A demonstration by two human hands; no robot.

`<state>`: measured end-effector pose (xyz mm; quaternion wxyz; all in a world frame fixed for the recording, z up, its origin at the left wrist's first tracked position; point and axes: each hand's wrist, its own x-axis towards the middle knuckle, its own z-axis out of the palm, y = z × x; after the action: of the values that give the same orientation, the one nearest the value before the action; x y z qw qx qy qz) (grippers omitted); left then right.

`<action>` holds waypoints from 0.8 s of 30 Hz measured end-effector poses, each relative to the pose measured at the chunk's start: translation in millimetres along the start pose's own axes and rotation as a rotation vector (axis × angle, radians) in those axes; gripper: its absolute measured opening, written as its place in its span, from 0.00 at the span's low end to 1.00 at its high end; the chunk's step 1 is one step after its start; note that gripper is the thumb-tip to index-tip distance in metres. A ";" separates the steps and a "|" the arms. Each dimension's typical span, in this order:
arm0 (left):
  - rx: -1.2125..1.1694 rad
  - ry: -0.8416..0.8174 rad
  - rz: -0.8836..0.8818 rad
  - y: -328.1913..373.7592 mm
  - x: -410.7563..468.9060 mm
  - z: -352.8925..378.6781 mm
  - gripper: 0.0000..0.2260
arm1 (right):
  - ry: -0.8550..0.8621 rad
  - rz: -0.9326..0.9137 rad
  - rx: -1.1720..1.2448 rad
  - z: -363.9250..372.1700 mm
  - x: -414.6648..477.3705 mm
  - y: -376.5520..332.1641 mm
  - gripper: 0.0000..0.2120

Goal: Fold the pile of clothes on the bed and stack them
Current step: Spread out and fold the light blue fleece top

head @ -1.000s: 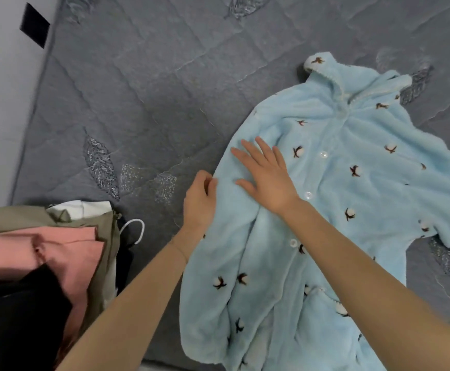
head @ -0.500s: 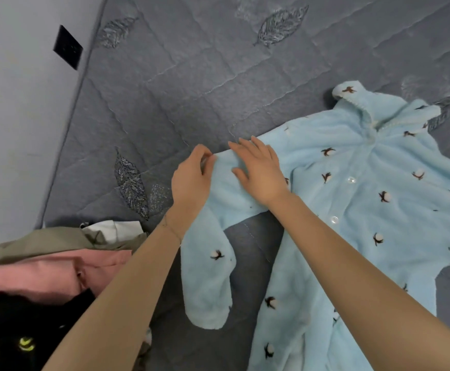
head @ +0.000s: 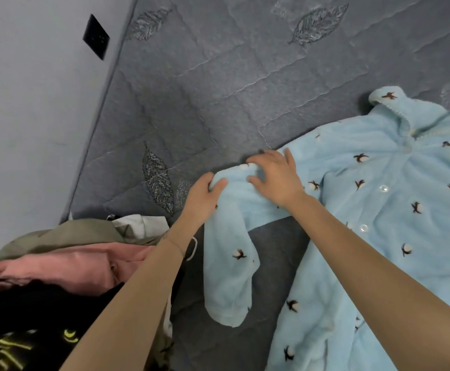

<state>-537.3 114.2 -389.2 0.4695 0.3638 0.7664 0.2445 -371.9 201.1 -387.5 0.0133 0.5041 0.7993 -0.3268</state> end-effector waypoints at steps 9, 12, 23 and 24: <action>0.013 -0.191 -0.108 21.1 19.5 -49.0 0.20 | 0.145 -0.008 0.316 -5.0 16.1 -30.7 0.08; 0.136 -0.509 -0.168 16.8 20.8 -74.4 0.10 | 0.188 0.100 0.407 -5.1 18.0 -35.4 0.07; 0.175 -0.489 0.046 17.1 26.9 -119.2 0.11 | -0.035 -0.075 0.307 3.3 35.1 -79.5 0.12; 0.176 -0.483 0.035 15.3 28.0 -123.9 0.12 | -0.029 -0.045 0.362 2.8 37.8 -81.0 0.12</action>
<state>-651.7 141.5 -339.0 0.6014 0.4642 0.6439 0.0909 -457.3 207.2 -361.7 -0.0733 0.4755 0.7382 -0.4728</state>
